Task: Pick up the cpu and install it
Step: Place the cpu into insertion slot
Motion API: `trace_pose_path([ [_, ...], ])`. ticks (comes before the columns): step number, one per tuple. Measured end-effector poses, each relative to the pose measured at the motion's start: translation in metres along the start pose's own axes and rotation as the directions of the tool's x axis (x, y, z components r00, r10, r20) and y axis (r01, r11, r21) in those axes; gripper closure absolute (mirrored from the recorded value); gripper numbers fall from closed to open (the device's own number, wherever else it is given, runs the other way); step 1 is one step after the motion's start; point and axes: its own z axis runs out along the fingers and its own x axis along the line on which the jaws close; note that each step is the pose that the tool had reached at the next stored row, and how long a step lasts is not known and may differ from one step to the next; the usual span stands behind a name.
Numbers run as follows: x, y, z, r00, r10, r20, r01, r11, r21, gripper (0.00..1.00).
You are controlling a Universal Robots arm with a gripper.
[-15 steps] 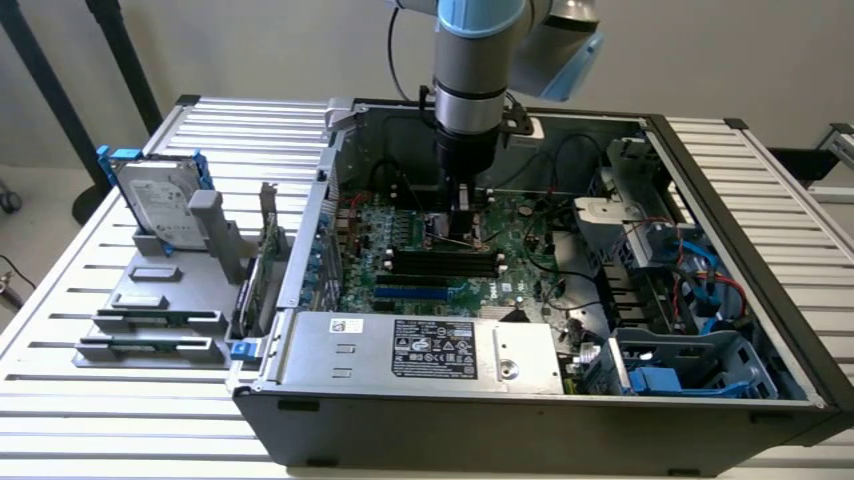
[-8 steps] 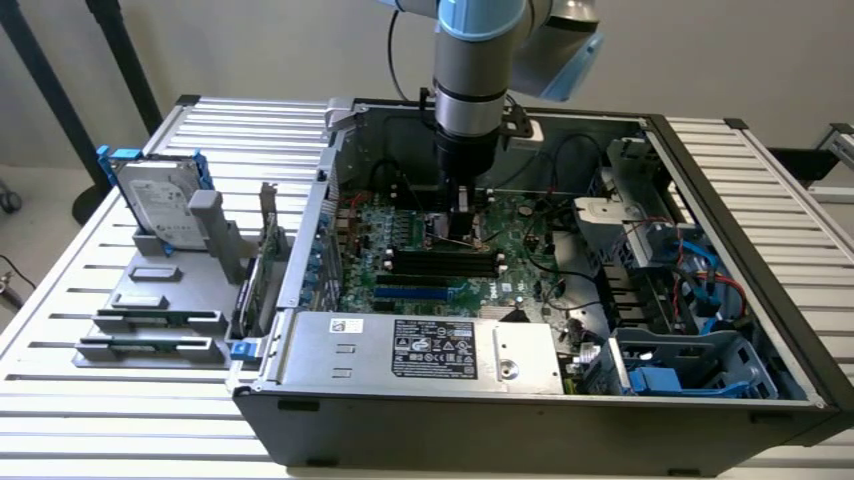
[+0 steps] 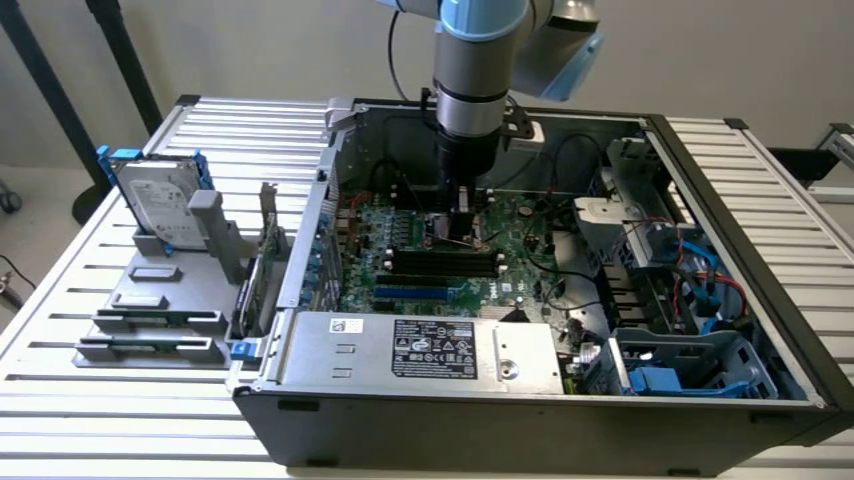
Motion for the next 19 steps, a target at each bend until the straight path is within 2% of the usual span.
trace_pose_path([
  [19,0.0002,0.0008,0.0013,1.0000,0.006,0.0022,-0.006,1.0000,0.0014,0.45],
])
